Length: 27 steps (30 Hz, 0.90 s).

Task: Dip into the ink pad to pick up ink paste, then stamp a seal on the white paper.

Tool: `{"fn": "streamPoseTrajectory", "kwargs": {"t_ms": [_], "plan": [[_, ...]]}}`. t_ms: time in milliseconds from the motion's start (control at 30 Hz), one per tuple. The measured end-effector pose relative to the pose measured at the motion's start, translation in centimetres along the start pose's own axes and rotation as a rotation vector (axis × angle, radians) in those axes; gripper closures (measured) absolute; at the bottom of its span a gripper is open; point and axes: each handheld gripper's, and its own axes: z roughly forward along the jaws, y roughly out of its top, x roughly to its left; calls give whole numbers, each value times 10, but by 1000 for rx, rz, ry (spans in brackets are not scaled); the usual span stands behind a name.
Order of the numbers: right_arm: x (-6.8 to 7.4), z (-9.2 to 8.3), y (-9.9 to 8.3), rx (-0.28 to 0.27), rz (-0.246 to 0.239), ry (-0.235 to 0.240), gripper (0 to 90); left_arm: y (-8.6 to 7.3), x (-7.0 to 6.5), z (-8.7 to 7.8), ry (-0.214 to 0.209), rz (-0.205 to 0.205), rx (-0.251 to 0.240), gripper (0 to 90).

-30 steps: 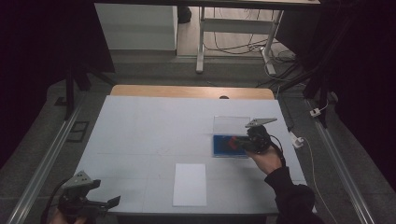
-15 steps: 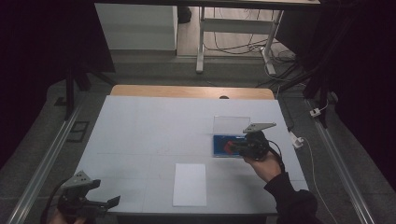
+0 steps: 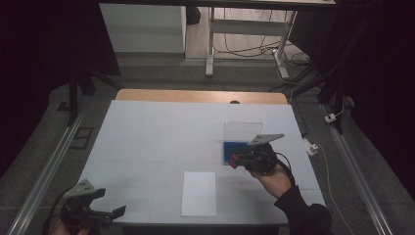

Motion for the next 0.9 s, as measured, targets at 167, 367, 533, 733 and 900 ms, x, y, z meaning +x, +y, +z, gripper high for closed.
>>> {"fn": "streamPoseTrajectory", "kwargs": {"t_ms": [167, 367, 533, 733, 900], "plan": [[5, 0, 1, 3, -4, 15, 795, 0, 0, 0, 0, -2, 1, 15], [13, 2, 2, 9, -13, 36, 794, 0, 0, 0, -1, 0, -1, 15], [20, 4, 2, 13, -46, 60, 794, 0, 1, 0, -1, -2, 0, 15], [30, 9, 2, 32, -89, 91, 794, 0, 0, 0, -1, -1, -1, 15], [37, 13, 3, 35, -109, 110, 794, 0, 1, 0, -1, -1, 0, 15]]}}
